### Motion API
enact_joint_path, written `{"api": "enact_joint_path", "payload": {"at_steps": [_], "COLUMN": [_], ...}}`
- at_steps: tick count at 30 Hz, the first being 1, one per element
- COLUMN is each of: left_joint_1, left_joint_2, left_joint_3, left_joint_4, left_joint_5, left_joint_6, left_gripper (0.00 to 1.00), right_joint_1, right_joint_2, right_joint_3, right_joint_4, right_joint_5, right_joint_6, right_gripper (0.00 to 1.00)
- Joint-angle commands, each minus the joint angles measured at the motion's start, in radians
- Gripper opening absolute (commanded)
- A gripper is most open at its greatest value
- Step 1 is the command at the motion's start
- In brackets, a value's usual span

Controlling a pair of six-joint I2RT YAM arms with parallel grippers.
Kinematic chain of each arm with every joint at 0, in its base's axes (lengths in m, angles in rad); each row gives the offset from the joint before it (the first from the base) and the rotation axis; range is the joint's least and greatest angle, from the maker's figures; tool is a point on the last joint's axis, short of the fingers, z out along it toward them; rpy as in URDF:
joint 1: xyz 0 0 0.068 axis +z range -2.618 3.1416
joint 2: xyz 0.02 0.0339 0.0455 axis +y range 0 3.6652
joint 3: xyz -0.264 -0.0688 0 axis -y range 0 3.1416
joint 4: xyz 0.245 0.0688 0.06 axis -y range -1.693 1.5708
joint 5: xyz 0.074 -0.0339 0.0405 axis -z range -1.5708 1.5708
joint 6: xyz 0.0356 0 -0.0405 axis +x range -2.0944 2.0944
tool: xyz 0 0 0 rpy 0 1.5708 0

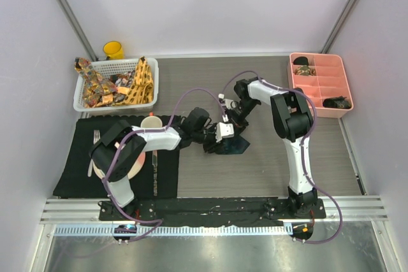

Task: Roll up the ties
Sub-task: Roll the tie at the center of the board.

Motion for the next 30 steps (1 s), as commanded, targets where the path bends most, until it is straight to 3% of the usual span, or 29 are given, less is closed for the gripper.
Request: {"api": "enact_joint_path", "payload": {"at_steps": [1, 7, 15, 20, 30], "left_joint_1": [-0.008, -0.011, -0.015, -0.020, -0.020], "left_joint_2": [0.011, 0.071, 0.092, 0.094, 0.109], "left_joint_3": [0.004, 0.076, 0.102, 0.105, 0.136], "left_joint_4": [-0.170, -0.229, -0.259, -0.273, -0.305], "left_joint_5": [-0.043, -0.122, -0.128, -0.111, -0.096], "left_joint_6": [0.051, 0.006, 0.002, 0.017, 0.022], "left_gripper": [0.27, 0.28, 0.33, 0.35, 0.44], "right_joint_1": [-0.053, -0.074, -0.073, -0.071, -0.062], "right_joint_2": [0.018, -0.088, -0.196, -0.182, -0.118], "right_joint_3": [0.089, 0.074, -0.130, -0.169, -0.204], "right_joint_4": [0.065, -0.029, 0.003, 0.084, 0.127], "right_joint_5": [0.119, -0.042, -0.254, -0.274, -0.194], "right_joint_6": [-0.054, -0.025, 0.048, 0.090, 0.050], "right_gripper": [0.21, 0.38, 0.57, 0.57, 0.33]}}
